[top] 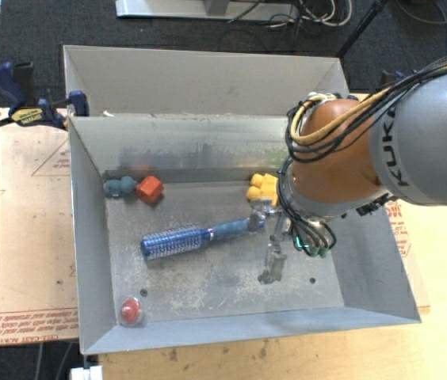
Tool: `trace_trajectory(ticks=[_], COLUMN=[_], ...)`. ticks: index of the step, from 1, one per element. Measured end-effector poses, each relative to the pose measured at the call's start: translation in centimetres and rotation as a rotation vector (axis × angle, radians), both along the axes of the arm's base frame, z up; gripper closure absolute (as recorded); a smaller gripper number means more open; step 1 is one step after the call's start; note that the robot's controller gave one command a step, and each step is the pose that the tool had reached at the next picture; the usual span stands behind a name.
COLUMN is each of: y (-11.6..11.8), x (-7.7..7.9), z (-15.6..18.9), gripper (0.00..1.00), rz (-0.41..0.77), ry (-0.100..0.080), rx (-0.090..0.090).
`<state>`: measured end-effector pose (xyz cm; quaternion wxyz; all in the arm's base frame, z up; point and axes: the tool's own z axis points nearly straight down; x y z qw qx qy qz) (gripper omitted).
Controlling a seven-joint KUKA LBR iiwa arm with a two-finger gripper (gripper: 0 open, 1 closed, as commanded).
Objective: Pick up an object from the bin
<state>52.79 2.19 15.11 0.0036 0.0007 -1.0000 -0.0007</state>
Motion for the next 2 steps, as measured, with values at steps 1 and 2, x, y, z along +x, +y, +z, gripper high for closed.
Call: trace_trajectory(ticks=[1, 2], y=[2.39, 2.29], x=[6.83, 6.8], z=[-6.96, -6.56], gripper=[0.0, 1.0], rz=[0.07, 0.068], ry=[-0.008, -0.01], rx=[0.001, 0.0])
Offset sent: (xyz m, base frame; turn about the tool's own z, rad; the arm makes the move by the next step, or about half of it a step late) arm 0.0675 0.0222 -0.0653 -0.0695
